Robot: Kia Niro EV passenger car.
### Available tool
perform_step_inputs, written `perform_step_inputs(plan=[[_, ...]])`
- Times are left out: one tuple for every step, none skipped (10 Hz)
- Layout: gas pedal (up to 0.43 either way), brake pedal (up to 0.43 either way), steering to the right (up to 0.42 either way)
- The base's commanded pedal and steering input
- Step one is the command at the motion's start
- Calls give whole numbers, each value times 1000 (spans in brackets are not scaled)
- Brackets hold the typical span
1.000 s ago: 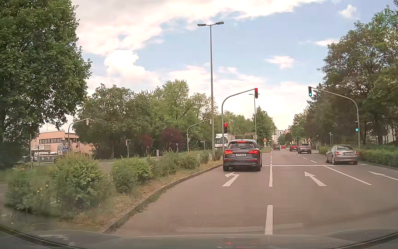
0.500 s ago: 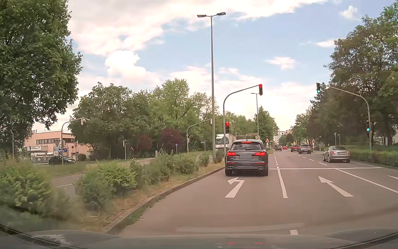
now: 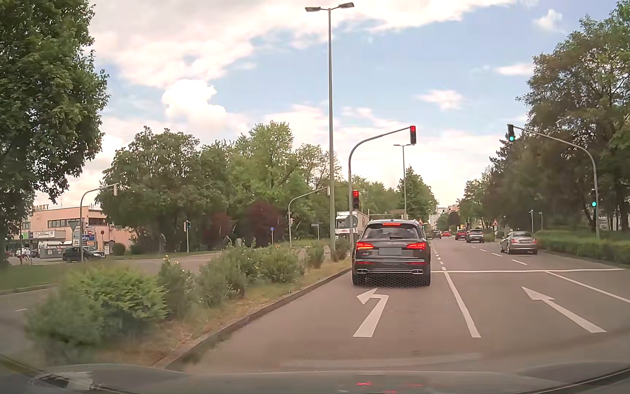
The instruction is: Follow the waypoints while adhering to traffic rules and regulations
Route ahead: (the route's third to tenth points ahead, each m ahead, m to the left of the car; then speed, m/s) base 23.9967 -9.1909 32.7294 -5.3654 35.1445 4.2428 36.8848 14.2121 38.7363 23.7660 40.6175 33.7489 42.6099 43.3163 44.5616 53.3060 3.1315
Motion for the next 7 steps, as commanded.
perform_step_inputs(plan=[[0,128,41],[0,146,41],[0,183,42],[0,201,41],[0,207,41],[0,183,41],[0,177,41]])
